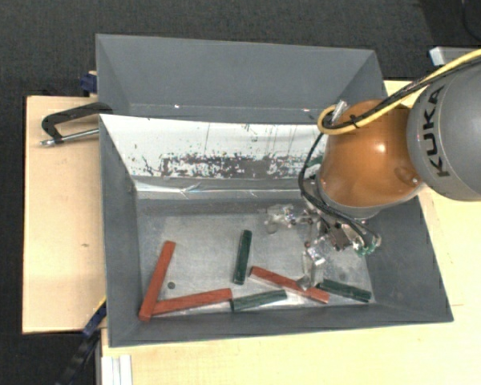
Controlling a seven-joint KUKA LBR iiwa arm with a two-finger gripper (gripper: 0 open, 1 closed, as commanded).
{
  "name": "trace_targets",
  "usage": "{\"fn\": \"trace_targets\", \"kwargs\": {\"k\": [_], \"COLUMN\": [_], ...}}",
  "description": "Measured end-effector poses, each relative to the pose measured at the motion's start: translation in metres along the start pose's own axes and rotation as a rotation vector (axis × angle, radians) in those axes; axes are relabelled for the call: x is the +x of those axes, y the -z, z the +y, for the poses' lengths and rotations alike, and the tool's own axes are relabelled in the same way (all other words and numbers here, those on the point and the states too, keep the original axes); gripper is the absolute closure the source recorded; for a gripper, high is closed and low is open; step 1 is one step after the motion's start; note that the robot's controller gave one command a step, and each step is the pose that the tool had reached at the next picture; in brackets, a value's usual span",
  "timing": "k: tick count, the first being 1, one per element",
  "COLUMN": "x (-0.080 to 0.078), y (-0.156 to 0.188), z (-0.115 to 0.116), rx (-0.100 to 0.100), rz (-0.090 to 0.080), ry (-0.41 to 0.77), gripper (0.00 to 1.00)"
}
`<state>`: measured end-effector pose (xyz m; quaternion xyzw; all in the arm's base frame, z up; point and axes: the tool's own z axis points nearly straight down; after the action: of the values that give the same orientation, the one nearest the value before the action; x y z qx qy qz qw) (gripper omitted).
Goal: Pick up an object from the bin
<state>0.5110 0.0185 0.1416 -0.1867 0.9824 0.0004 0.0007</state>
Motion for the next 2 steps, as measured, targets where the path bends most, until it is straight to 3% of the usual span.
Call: {"fn": "trace_targets", "kwargs": {"k": [1, 2], "x": [0.009, 0.008], "y": [-0.016, -0.069], "z": [-0.01, 0.01], "rx": [-0.001, 0.0], "rz": [0.002, 0.0], "ry": [0.14, 0.05], "gripper": [0.0, 1.0]}}
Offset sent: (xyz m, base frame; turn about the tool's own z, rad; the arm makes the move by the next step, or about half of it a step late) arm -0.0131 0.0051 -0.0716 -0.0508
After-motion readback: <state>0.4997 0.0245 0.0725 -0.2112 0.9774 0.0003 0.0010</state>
